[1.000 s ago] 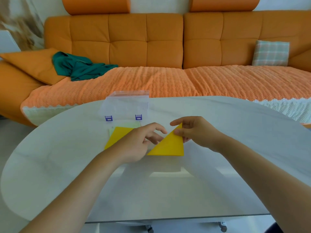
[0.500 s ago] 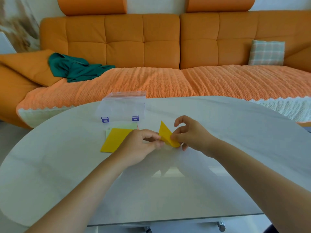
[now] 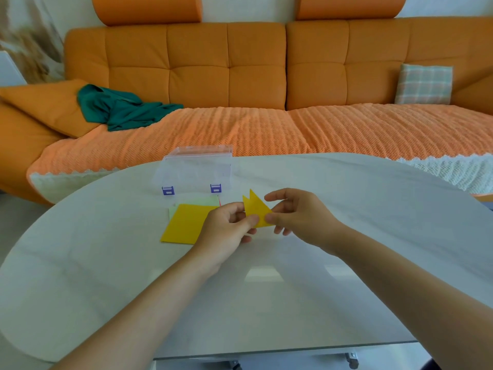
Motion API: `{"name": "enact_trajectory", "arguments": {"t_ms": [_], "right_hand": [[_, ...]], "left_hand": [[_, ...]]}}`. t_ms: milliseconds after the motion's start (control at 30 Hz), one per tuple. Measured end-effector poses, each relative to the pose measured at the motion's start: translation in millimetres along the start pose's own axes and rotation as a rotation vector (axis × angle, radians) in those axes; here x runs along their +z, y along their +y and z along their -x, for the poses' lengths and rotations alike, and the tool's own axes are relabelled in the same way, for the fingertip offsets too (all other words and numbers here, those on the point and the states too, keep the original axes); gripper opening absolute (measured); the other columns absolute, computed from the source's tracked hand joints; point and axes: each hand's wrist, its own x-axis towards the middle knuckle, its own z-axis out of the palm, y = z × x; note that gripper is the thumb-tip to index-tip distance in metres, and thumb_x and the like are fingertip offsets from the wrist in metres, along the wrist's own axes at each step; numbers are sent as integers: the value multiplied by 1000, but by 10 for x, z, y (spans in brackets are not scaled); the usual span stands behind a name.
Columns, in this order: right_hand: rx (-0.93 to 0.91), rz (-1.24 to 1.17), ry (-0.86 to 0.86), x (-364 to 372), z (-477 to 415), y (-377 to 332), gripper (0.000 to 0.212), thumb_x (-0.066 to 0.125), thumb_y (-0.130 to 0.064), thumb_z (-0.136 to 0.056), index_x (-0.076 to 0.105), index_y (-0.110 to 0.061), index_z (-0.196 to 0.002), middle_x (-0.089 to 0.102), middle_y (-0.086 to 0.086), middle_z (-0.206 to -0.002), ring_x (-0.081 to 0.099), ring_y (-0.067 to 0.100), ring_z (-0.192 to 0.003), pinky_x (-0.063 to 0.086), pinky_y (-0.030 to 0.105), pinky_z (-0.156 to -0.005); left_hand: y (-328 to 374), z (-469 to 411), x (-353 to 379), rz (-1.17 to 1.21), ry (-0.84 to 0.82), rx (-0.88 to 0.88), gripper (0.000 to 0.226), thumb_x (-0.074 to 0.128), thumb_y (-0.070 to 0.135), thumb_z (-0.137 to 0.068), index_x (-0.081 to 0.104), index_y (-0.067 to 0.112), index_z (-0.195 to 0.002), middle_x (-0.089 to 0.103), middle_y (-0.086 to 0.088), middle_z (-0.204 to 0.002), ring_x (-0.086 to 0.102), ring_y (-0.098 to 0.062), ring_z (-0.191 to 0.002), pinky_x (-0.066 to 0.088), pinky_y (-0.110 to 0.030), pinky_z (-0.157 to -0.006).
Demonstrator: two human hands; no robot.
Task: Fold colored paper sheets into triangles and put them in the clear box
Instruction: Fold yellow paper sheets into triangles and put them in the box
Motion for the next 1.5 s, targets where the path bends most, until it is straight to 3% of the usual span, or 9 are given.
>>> {"name": "enact_trajectory", "arguments": {"t_ms": [100,333,400,533,800,1133,1500], "right_hand": [[7,0,-15,-24,-1,2,28,74,-9,-87,69,-16,-114,75,-1,-79,65,11,-64,54,27,-62],[116,-66,-19,-26,-18,7,9,74,-21,-89,77,-13,-91,70,0,-75,63,14,-66,50,27,-58],[127,-33,-23,-58,-28,13,9,72,-21,-90,77,-13,-90,70,0,-74,61,13,-64,49,27,-58],[124,62,-79,-143,-37,7,9,71,-23,-91,78,-17,-91,71,0,-78,59,10,-66,49,27,-62],[100,47,-165,-220,-9,-33,15,68,-26,-94,78,-16,-97,72,3,-86,62,12,-74,49,29,-68],[102,63,-148,-225,11,-57,14,77,-30,-86,79,-17,-89,72,0,-79,59,11,-68,48,27,-64],[100,91,-139,-176,-5,-49,15,76,-32,-86,80,-18,-91,75,3,-85,63,11,-69,52,25,-66]], "left_hand": [[-16,1,-6,3,14,7,8,67,21,-95,75,21,-96,76,-1,-89,72,-15,-81,57,-24,-66],[-13,1,-9,38,14,-24,10,70,21,-92,73,12,-90,71,-2,-74,71,-17,-68,56,-25,-60],[5,-4,-32,-56,-21,29,9,71,21,-92,69,15,-98,73,-5,-76,73,-19,-70,58,-30,-63],[6,-44,-115,-126,-76,178,47,73,11,-89,59,30,-130,70,-11,-84,69,-17,-78,61,-32,-68],[78,-15,-198,-78,-139,164,19,77,5,-83,74,18,-96,75,-7,-75,74,-22,-69,58,-27,-61],[94,6,-202,-79,-175,183,26,72,2,-87,72,21,-104,76,-3,-76,75,-23,-71,58,-26,-61],[79,22,-171,-80,-137,134,14,70,6,-90,76,17,-96,77,-4,-78,75,-23,-69,59,-27,-60]]}}
